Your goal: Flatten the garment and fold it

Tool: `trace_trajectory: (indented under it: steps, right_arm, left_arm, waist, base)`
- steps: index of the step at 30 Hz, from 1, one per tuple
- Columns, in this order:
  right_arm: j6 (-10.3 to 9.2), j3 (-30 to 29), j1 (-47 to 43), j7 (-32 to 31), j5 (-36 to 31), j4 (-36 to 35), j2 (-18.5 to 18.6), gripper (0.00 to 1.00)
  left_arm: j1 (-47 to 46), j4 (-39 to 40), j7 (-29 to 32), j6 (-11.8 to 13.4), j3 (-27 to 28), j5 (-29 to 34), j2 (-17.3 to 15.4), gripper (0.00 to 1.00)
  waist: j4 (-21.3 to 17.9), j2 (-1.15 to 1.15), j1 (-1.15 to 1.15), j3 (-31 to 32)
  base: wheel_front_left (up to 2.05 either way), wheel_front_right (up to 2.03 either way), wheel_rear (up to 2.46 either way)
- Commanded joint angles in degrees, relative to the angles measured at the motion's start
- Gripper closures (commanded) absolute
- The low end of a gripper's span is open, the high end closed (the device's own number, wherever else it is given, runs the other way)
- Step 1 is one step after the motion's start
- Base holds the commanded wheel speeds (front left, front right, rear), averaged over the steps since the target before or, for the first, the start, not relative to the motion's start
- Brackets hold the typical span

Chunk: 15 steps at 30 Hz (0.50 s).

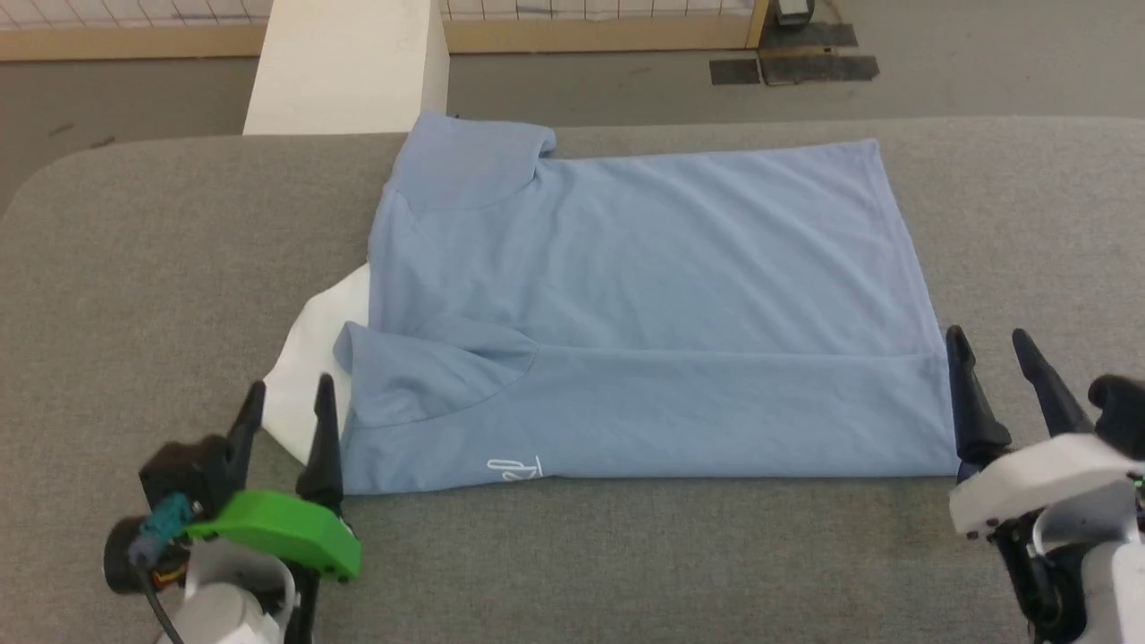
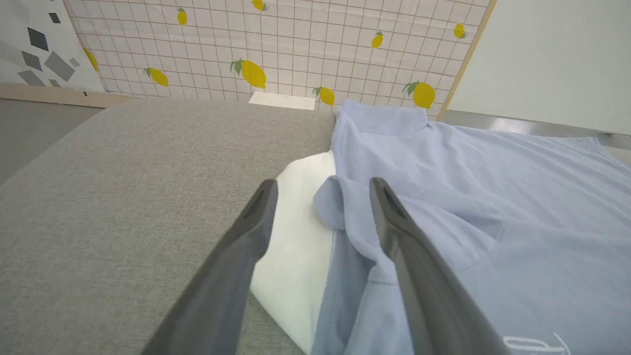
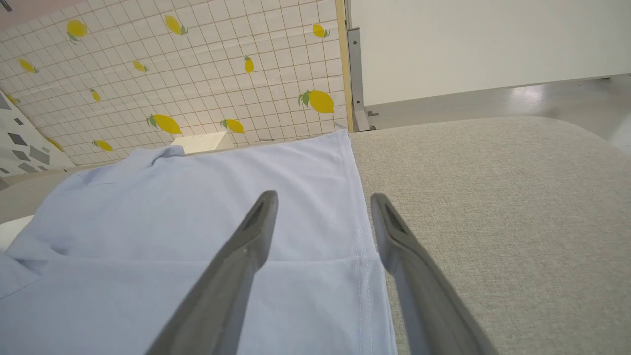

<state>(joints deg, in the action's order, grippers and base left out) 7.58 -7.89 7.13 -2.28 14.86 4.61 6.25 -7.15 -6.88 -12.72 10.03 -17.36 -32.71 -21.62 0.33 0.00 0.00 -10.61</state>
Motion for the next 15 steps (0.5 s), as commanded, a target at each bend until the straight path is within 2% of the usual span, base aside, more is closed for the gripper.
trace_trajectory:
  steps: [1,4,9,15]
  right_arm:
    - [-0.09,-0.25,-1.39,2.04,-0.37,-0.56,-0.69,0.00]
    - [-0.09,-0.31,-3.66,5.48,-0.35,-0.95,-1.99,0.00]
    - [-0.09,-0.31,-6.59,6.94,0.06,-1.42,-3.10,0.00]
    - [-0.09,0.03,-7.11,7.19,1.59,-0.95,-3.33,0.00]
  left_arm:
    - [1.59,0.31,-0.41,0.18,-0.39,0.93,0.11,0.00]
    - [4.27,0.62,0.36,0.23,-2.20,1.80,-0.22,0.00]
    - [6.66,-0.54,1.06,0.60,-2.99,1.53,-0.27,0.00]
    - [5.71,-4.71,6.96,3.12,-1.81,-2.00,1.42,0.00]
  waist:
    - [-0.47,0.00,0.00,0.94]
    - [-1.16,0.00,0.00,1.74]
    - [-1.97,0.00,0.00,2.14]
    - [-2.49,0.00,0.00,2.01]
  base:
    - [0.00,0.00,0.00]
    - [0.00,0.00,0.00]
    - [0.00,0.00,0.00]
    - [0.00,0.00,0.00]
